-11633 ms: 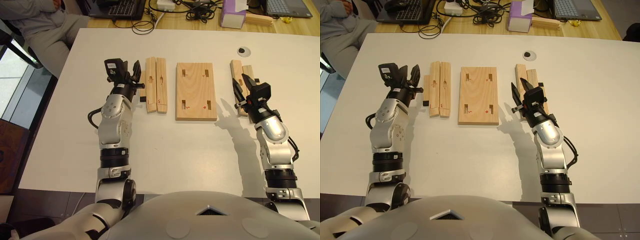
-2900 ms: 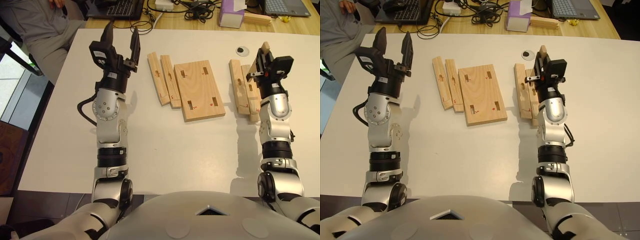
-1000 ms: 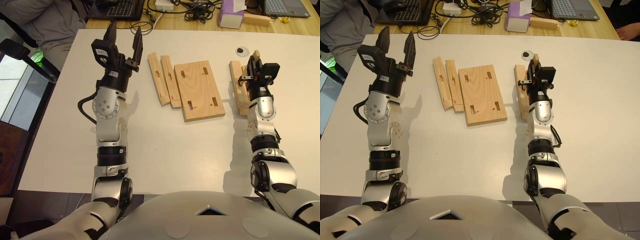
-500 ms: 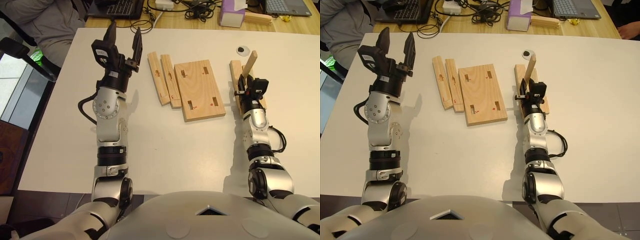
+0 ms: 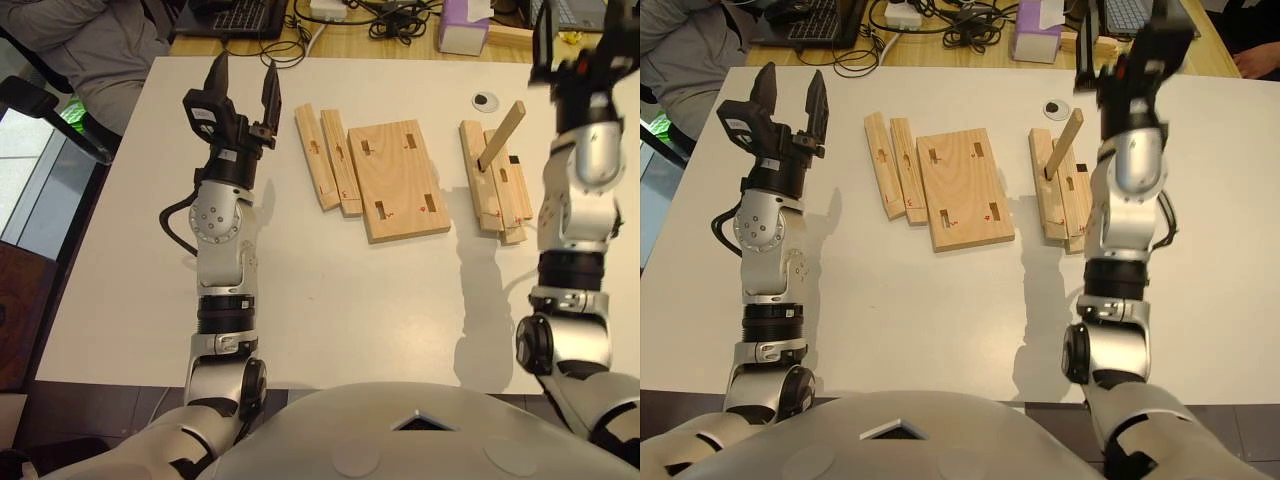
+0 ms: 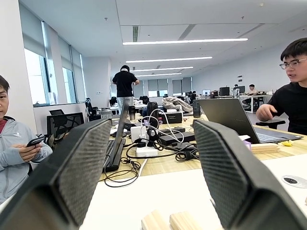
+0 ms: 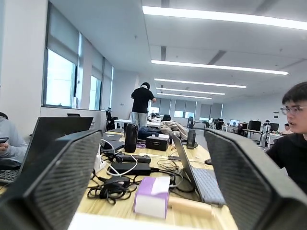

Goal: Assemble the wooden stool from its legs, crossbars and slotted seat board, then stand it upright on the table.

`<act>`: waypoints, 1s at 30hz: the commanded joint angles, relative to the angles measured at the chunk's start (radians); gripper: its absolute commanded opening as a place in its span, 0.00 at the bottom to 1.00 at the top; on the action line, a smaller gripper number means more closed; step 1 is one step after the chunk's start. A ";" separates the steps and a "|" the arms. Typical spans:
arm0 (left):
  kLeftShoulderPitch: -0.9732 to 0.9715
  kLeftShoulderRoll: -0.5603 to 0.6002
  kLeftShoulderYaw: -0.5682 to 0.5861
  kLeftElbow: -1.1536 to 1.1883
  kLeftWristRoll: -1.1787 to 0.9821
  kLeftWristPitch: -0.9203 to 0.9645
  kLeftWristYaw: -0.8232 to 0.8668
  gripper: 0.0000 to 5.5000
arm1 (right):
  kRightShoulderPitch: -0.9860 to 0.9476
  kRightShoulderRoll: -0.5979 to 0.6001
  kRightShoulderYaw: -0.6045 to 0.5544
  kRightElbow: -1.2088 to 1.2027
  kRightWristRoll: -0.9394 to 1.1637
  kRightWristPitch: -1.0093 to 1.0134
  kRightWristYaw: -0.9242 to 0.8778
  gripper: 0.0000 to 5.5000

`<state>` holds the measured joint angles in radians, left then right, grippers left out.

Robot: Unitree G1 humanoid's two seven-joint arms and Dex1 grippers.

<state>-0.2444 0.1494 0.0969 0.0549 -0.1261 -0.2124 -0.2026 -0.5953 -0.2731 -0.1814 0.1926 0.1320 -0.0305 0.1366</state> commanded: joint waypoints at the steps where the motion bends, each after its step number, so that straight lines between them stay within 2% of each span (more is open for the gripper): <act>1: -0.005 -0.008 -0.005 0.015 0.012 -0.010 0.012 0.57 | -0.301 -0.110 -0.004 0.138 -0.011 0.140 0.026 0.75; 3: -0.004 -0.009 -0.006 0.015 0.011 -0.013 0.014 0.57 | -0.385 -0.145 0.001 0.228 -0.032 0.159 0.025 0.75; 6: 0.001 -0.010 -0.009 0.010 0.010 -0.012 0.015 0.57 | -0.399 -0.159 -0.006 0.343 -0.036 0.194 0.017 0.75; 13: 0.009 -0.008 -0.012 -0.008 0.008 0.002 0.014 0.57 | -0.183 -0.060 0.088 0.829 -0.098 0.212 0.110 0.75; 15: 0.007 -0.006 -0.011 -0.001 0.007 0.002 0.012 0.57 | -0.135 -0.044 0.113 0.892 -0.119 0.195 0.100 0.75; 21: 0.003 -0.010 -0.006 0.023 0.012 -0.009 0.023 0.57 | -0.194 -0.048 0.075 0.845 -0.089 0.138 0.032 0.75; 30: -0.004 -0.009 -0.003 0.039 0.010 -0.014 0.027 0.57 | -0.412 -0.060 0.027 0.383 -0.037 0.204 -0.020 0.75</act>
<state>-0.2421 0.1395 0.0953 0.0915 -0.1239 -0.2278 -0.1791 -0.9575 -0.3225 -0.1387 0.6328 0.0785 0.1345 0.1317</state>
